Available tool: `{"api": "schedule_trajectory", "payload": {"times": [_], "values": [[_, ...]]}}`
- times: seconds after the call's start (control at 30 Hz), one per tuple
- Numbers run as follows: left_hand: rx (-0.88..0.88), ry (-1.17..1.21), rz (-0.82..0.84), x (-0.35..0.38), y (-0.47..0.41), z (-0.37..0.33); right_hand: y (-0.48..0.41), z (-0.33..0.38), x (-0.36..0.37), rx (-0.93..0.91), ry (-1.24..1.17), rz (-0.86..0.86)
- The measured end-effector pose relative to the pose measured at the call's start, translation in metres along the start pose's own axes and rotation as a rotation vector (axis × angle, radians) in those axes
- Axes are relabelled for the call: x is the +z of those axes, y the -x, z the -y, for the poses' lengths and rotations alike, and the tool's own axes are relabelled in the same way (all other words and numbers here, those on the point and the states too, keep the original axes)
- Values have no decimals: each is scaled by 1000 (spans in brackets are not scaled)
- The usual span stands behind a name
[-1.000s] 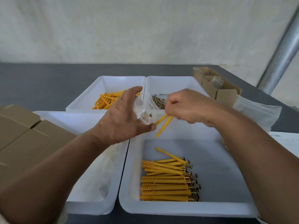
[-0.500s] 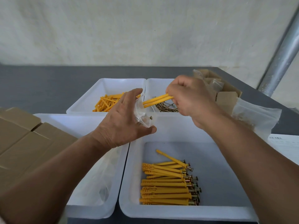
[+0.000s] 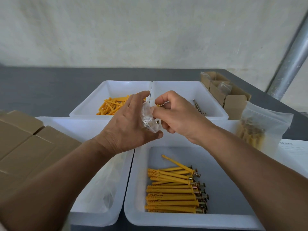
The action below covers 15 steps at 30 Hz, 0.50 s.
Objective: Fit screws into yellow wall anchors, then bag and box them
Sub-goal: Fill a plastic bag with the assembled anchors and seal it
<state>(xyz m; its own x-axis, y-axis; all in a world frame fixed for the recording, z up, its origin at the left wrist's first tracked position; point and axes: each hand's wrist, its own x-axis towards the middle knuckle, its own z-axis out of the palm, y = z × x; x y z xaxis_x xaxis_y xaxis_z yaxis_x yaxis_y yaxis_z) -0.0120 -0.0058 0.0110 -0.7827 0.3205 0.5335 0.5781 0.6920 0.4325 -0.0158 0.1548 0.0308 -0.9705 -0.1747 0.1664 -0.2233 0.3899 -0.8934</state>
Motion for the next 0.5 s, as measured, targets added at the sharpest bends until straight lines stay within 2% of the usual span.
{"api": "schedule_trajectory", "payload": {"times": [0.07, 0.2, 0.37, 0.5], "values": [[-7, 10, -2, 0, 0, 0, 1, 1, -1, 7, -3, -12], [-13, 19, -5, 1, 1, 0, 2, 0, -3, -139, 164, -46], [-17, 21, 1, 0, 1, 1, 7, 3, -6, -185, 223, 43], [-55, 52, -3, 0, 1, 1, 2, 5, -15, -124, 230, -174]]}}
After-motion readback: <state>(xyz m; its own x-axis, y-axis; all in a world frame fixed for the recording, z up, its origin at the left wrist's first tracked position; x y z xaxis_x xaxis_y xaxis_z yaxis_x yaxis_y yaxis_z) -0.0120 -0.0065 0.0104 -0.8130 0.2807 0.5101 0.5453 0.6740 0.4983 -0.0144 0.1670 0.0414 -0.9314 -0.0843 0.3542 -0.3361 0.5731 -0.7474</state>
